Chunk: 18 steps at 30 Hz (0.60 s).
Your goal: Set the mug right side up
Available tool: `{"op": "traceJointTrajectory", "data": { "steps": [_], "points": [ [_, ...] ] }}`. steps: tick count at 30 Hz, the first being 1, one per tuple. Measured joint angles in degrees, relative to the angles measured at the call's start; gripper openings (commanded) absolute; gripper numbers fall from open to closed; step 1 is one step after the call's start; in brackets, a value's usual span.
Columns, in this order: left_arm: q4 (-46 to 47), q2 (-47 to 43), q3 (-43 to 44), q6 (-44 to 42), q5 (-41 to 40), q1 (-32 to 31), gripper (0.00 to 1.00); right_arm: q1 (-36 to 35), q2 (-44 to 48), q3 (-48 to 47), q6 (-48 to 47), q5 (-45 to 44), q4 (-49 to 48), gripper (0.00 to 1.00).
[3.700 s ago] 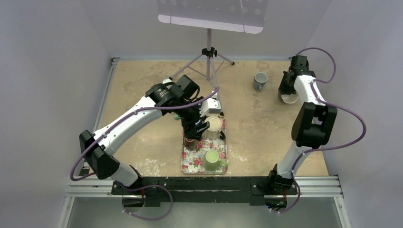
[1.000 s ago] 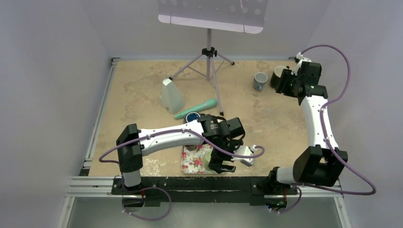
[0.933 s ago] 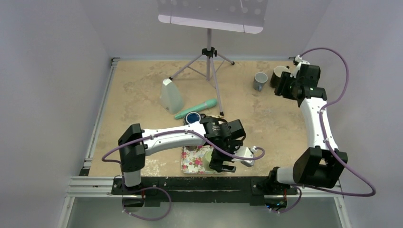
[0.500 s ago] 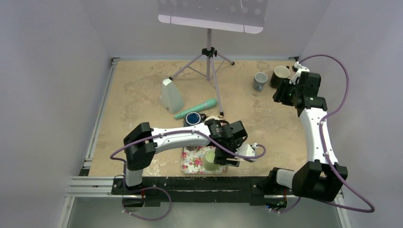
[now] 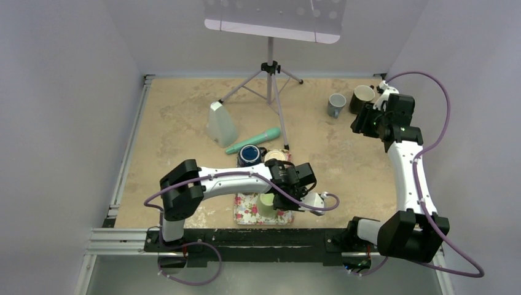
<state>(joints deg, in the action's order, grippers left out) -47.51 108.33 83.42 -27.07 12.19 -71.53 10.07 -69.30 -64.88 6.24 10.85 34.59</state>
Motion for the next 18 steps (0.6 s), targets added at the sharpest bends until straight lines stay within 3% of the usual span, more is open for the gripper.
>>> {"op": "traceJointTrajectory", "data": {
  "steps": [6, 10, 18],
  "points": [
    [-4.2, 0.0, 2.1, 1.0, 2.9, 1.0, 0.00, 0.0, 0.0, 0.0, 0.2, 0.9, 0.3, 0.54],
    [-9.8, -0.3, 8.5, 3.7, 7.0, 4.2, 0.00, 0.0, 0.3, 0.0, 0.2, 2.5, 1.0, 0.55],
    [-11.2, -7.0, 22.4, 14.1, 14.1, 20.5, 0.00, 0.0, 5.9, 0.2, 3.2, 12.5, 0.7, 0.71]
  ]
}}
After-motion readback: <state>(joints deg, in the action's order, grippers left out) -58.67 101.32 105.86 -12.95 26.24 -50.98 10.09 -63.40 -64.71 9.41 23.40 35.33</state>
